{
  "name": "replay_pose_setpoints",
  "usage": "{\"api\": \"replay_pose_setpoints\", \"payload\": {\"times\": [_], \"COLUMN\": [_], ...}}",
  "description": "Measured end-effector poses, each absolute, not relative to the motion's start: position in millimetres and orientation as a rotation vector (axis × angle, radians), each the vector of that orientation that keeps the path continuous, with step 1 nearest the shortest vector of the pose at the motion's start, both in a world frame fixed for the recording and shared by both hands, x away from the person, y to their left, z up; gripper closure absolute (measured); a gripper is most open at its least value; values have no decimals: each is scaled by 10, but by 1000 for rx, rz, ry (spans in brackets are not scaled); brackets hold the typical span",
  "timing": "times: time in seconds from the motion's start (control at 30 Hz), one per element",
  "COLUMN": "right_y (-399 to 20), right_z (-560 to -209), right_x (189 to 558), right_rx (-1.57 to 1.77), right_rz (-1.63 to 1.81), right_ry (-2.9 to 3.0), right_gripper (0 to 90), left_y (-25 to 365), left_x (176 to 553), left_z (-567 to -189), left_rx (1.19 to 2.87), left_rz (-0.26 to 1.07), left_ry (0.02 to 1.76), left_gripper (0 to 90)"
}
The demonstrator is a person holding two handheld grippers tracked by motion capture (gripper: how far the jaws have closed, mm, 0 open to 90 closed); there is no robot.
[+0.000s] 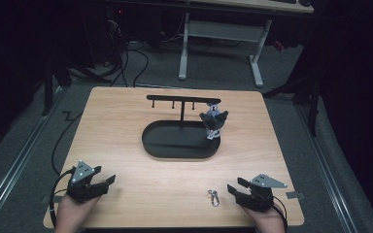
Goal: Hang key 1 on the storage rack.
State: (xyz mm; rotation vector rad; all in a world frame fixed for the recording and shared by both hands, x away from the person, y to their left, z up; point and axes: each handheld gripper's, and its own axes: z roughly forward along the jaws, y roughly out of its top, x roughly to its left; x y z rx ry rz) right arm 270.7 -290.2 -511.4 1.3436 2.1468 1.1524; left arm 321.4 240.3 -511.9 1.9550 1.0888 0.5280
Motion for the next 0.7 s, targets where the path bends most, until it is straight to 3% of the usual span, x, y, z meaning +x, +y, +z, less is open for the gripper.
{"api": "replay_pose_setpoints", "payload": {"times": [0.7], "right_y": [-2442], "right_z": [-4931], "right_x": [2786], "right_rx": [1114], "right_rz": [698], "right_ry": [2555], "right_gripper": [510], "left_y": [2450], "left_x": [3192], "left_z": [-5109], "left_rx": [1902], "left_rz": [476], "left_ry": [1039], "left_gripper": [346]}}
